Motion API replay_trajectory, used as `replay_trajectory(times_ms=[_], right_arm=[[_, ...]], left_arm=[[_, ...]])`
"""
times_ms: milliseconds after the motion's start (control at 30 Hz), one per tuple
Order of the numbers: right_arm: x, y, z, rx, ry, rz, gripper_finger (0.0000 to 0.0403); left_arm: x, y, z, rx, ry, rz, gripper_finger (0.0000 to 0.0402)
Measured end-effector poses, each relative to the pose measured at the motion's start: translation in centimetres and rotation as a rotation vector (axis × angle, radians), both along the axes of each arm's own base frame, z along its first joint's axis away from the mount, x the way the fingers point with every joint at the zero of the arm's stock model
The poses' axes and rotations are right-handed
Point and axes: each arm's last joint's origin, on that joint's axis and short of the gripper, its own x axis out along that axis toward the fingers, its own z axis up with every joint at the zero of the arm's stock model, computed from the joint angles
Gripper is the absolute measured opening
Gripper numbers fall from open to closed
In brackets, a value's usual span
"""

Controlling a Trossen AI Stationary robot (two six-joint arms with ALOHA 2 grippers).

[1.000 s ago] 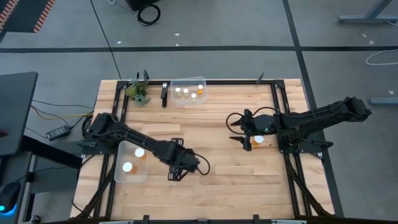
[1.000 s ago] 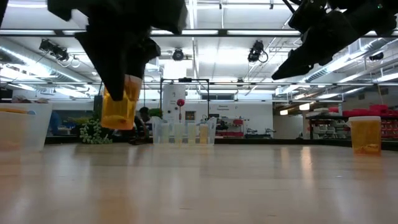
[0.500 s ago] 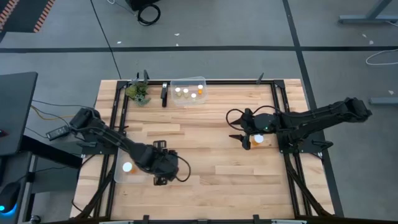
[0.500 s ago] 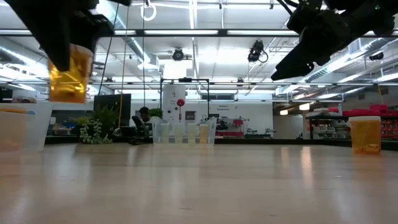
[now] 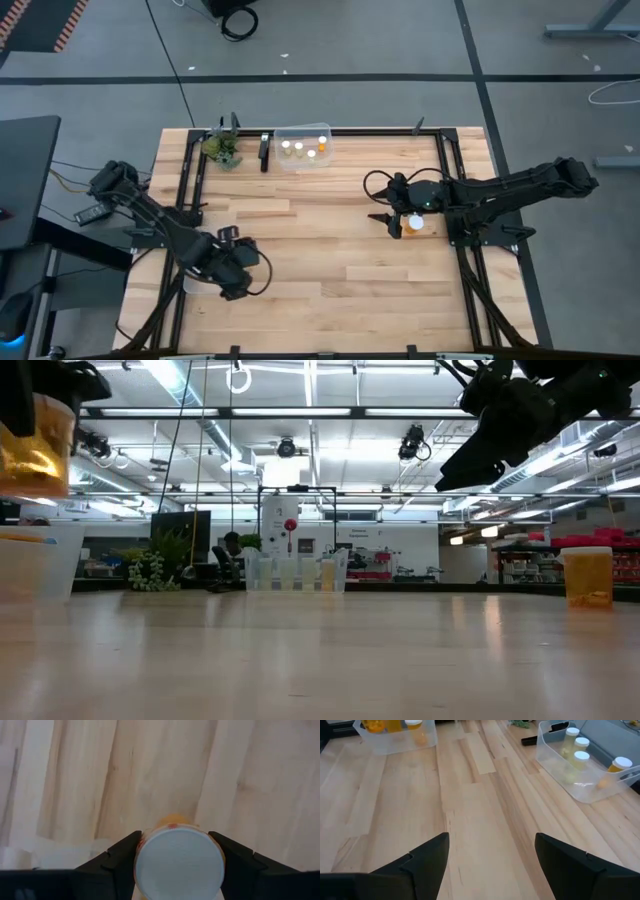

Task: Pick and place medicine bottles into bin by pill shape (circle, oval)
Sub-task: Put the top big orange pill bottle into the bottom transparent bin

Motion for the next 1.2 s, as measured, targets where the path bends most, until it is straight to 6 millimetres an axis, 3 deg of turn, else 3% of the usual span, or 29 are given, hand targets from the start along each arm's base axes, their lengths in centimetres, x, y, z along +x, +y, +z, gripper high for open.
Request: replay_trajectory(times_ms=[267, 567, 1200], right_arm=[[0.0, 0.0, 0.0, 0.011, -0.002, -0.006, 0.0301], [0.0, 0.0, 0.0, 0.019, -0.004, -0.011, 0.0301], [0.0, 0.0, 0.1, 0.031, -0.016, -0.017, 0.0301]], left_arm=[[-2.6, -0.2, 1.2, -0.054, -0.015, 0.083, 0.0222], [-4.4, -1.3, 0.9, -0.044, 0.006, 0.16, 0.0224], [-6.0, -1.0, -5.8, -0.07, 0.076, 0.239, 0.0222]])
